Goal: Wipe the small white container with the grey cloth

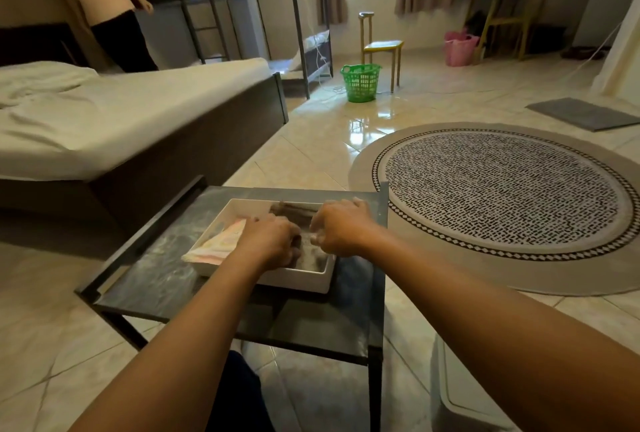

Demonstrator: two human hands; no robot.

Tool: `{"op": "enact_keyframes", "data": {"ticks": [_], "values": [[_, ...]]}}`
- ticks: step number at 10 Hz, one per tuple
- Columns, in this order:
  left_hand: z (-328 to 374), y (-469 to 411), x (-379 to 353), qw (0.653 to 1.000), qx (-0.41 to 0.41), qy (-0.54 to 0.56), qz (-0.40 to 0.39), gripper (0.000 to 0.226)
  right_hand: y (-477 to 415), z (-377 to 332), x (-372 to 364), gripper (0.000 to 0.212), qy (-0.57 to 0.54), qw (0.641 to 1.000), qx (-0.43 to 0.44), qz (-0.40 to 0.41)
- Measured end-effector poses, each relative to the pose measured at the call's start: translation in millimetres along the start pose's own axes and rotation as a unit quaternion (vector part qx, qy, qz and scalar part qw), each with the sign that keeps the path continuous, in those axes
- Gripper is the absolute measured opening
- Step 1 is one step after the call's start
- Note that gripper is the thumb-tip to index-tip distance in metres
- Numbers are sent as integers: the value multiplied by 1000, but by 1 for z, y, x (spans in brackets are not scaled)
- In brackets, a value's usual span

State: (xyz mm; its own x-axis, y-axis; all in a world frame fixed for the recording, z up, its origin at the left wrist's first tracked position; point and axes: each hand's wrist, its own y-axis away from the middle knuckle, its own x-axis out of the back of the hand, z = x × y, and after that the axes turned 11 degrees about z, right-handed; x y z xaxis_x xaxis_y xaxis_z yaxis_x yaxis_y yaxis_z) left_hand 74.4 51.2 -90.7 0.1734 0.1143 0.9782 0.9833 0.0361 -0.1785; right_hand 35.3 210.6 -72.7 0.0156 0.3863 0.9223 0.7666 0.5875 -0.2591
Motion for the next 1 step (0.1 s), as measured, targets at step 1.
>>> {"op": "enact_keyframes", "data": {"ticks": [1], "values": [[6, -3, 6, 997, 7, 41, -62, 26, 16, 8, 28, 29, -107, 993, -20, 44]]}}
